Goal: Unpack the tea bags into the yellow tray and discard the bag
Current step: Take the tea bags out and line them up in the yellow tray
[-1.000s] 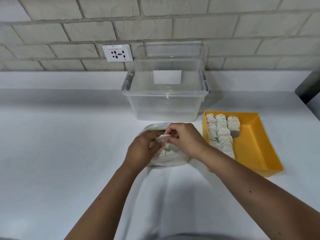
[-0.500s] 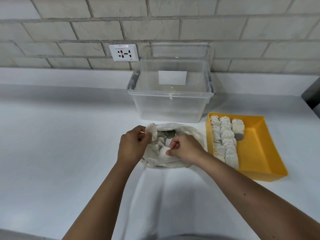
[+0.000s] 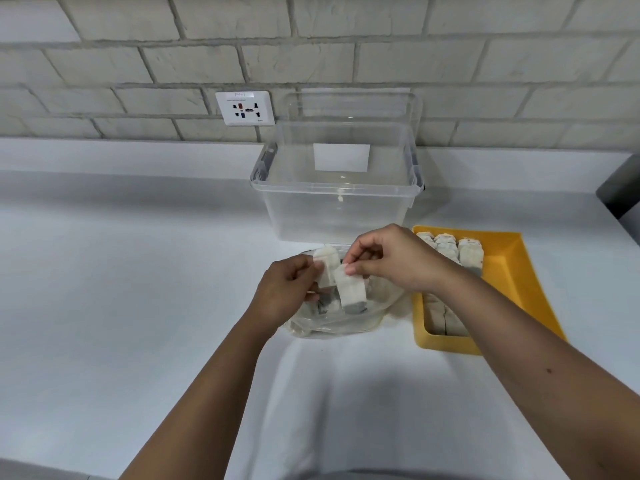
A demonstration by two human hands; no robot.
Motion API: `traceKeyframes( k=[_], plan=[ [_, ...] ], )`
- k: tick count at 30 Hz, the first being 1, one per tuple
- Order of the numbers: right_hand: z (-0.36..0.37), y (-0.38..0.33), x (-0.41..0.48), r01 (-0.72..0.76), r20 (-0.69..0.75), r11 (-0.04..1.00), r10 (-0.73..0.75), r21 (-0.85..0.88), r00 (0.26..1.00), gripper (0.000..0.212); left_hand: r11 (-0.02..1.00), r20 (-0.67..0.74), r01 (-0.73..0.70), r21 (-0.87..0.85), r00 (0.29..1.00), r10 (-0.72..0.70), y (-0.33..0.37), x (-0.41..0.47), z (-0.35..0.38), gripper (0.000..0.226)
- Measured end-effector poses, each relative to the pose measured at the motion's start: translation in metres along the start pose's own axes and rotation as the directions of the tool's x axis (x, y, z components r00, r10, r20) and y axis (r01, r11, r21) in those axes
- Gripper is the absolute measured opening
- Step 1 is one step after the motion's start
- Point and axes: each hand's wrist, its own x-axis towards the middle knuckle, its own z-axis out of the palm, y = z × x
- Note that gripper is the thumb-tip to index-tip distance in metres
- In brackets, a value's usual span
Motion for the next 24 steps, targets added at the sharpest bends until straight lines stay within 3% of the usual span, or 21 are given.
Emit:
traceKeyframes(
  k=[5, 10, 17, 20, 22, 24],
  plan=[
    [0.008, 0.003, 0.017, -0.02, -0.062, 0.998, 0.024, 0.052, 0.998, 0.007, 0.989, 0.078, 0.086, -0.12, 0.994, -0.077, 0.004, -0.006, 0.008, 0.023],
    [0.017, 0.013, 0.026, -0.038, -0.125, 0.997, 0.046, 0.064, 0.991, 0.009, 0.975, 0.061, 0.126, -0.182, 0.991, -0.116, 0.003, -0.007, 0.011, 0.031],
    [0.023, 0.022, 0.03, -0.089, -0.158, 0.989, 0.106, 0.114, 0.982, 0.008, 0.999, -0.08, 0.028, -0.019, 0.996, -0.029, -0.011, 0.003, 0.009, 0.013],
    [0.023, 0.033, 0.03, -0.131, -0.118, 0.964, 0.105, -0.234, 0.987, 0.009, 0.999, -0.151, 0.032, -0.018, 0.988, -0.035, -0.014, 0.006, 0.002, 0.017],
    [0.027, 0.041, 0.03, -0.174, -0.068, 0.852, 0.162, -0.495, 0.984, 0.01, 0.999, -0.173, 0.04, -0.023, 0.984, -0.043, -0.016, 0.007, -0.002, 0.019],
    [0.035, 0.044, 0.028, -0.211, -0.076, 0.744, 0.212, -0.634, 0.974, 0.025, 0.998, -0.189, 0.048, -0.027, 0.981, -0.053, -0.017, 0.009, -0.005, 0.018]
  ],
)
